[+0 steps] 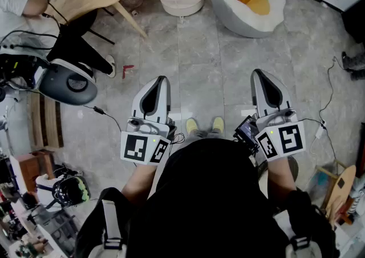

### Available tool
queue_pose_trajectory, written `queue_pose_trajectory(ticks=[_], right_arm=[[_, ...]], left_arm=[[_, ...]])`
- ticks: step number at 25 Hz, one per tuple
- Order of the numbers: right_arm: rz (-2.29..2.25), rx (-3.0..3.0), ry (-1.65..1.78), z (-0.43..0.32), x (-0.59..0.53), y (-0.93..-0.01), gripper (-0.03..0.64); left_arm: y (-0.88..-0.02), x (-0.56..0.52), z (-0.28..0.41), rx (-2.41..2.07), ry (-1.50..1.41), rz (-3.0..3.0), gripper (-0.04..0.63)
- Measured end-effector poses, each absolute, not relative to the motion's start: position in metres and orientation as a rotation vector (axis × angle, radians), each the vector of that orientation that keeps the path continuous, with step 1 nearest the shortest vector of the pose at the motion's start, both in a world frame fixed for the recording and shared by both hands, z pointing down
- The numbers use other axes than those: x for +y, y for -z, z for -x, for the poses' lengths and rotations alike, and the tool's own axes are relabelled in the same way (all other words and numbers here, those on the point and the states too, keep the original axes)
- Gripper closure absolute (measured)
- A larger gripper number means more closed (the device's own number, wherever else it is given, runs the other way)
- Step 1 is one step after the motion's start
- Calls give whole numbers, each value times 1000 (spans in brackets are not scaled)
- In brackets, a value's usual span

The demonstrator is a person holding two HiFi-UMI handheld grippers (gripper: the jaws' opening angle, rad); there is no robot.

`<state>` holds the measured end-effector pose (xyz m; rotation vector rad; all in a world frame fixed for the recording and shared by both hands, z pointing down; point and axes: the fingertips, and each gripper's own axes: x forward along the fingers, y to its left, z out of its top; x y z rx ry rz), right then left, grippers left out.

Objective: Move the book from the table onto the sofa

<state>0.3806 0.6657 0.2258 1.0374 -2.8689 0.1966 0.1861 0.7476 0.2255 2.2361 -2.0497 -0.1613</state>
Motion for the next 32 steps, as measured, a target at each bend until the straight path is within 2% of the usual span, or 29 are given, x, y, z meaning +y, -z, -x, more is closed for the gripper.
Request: queue_pose_trajectory(ticks=[14,32], right_arm=[[-1106,-2866,-205,-368,662,-207,607],[-976,-2863,-232,-280,694,-208,607]], left_arm=[[-216,753,-157,-2077,123,-2239,589],[-218,778,-85,-2077,87,-2199,589]])
